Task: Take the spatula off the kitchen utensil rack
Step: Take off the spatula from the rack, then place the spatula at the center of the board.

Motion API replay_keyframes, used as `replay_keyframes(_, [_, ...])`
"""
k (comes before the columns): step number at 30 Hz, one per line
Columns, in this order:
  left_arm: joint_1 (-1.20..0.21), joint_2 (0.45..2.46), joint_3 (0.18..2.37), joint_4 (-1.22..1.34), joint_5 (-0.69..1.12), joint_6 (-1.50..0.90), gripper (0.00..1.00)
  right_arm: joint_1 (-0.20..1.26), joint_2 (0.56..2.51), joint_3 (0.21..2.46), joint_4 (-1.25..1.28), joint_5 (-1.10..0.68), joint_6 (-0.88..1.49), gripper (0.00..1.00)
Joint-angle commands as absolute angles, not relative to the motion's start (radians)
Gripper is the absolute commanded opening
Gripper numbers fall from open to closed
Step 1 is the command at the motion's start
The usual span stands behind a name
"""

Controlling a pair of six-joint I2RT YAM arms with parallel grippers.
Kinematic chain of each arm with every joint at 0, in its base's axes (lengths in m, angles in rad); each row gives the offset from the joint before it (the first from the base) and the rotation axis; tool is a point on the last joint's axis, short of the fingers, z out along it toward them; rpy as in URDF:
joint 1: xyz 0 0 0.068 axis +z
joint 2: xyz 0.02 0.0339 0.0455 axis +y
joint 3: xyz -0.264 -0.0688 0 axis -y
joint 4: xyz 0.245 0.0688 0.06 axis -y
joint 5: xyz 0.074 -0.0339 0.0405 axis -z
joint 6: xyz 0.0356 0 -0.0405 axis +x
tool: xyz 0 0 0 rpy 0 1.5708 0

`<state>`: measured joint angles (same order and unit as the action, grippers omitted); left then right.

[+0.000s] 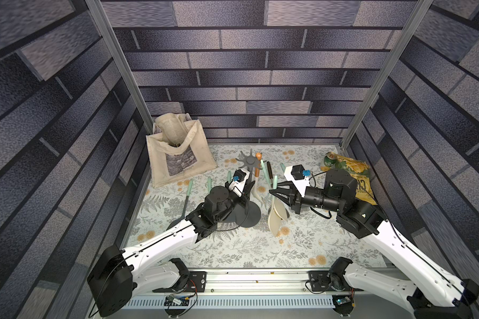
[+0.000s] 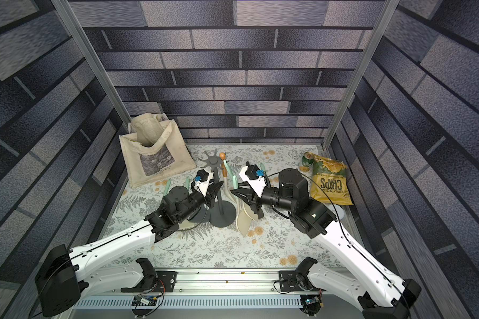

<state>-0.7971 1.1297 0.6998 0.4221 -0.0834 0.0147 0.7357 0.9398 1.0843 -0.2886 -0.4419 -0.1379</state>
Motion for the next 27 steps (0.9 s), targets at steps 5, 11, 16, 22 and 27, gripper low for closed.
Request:
replay_keyframes(5, [-0.773,1.139,0.692,0.357,-0.135,0.041,0.14,0.745,0.931,1.120,-0.376,-0.491,-0.136,0.00])
replay_keyframes(11, [-0.770,1.136,0.685,0.362,-0.127,0.040,0.14,0.744,0.935,1.085,-0.394,-0.539,-0.093,0.00])
replay_keyframes(16, [-0.769,1.127,0.678,0.365,-0.127,0.039,0.14,0.744,0.913,1.075,-0.409,-0.544,-0.062,0.00])
replay_keyframes(22, [-0.768,1.118,0.667,0.373,-0.124,0.034,0.14,0.745,0.908,1.105,-0.522,-0.407,-0.084,0.00])
replay_keyframes(27, [-0.767,1.113,0.658,0.377,-0.120,0.031,0.14,0.743,0.985,1.231,-0.704,-0.131,-0.141,0.00])
